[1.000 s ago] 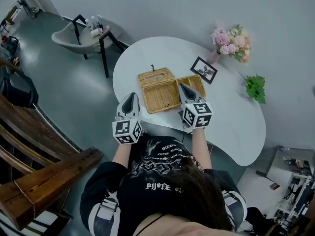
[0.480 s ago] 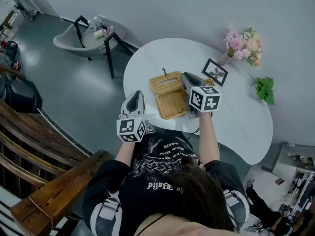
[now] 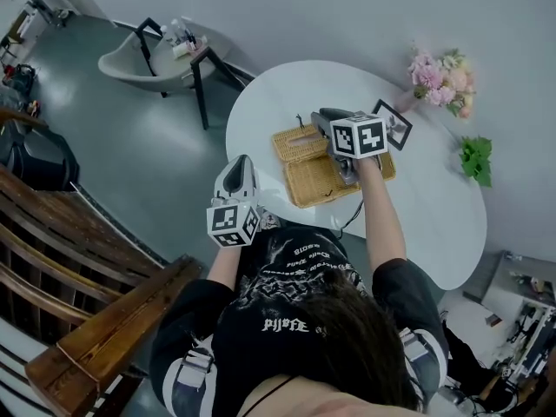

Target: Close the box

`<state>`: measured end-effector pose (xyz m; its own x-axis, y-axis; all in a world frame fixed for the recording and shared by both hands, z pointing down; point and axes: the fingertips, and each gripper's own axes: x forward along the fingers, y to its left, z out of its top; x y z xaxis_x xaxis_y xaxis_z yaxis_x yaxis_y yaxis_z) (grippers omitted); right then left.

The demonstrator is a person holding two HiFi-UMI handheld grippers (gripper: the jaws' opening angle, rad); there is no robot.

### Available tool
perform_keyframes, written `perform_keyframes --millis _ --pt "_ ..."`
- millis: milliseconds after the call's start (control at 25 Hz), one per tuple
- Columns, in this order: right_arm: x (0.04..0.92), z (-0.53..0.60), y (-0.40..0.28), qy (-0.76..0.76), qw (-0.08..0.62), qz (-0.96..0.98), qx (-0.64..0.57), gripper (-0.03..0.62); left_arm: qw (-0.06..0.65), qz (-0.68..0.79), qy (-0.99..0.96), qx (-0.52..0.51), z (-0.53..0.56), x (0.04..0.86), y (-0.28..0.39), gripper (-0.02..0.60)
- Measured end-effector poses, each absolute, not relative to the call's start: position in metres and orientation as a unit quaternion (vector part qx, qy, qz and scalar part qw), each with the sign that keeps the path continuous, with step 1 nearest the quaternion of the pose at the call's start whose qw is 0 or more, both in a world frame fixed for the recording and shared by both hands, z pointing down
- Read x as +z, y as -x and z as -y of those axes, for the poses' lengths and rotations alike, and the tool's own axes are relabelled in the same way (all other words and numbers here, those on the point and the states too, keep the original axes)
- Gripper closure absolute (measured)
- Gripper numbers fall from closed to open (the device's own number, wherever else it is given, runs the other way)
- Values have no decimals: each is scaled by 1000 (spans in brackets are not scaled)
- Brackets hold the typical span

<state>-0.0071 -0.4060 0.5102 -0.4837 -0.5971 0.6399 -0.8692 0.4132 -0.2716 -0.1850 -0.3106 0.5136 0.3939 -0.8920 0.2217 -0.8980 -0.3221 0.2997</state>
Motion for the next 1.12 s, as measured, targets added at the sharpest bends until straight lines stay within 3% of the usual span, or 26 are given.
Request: perform_keyframes --millis 600,1120 --pt "580 448 35 -367 378 776 346 451 203 606 -769 26 309 523 218 553" --pt "628 465 32 -340 427 743 389 451 214 620 -755 16 316 518 221 554"
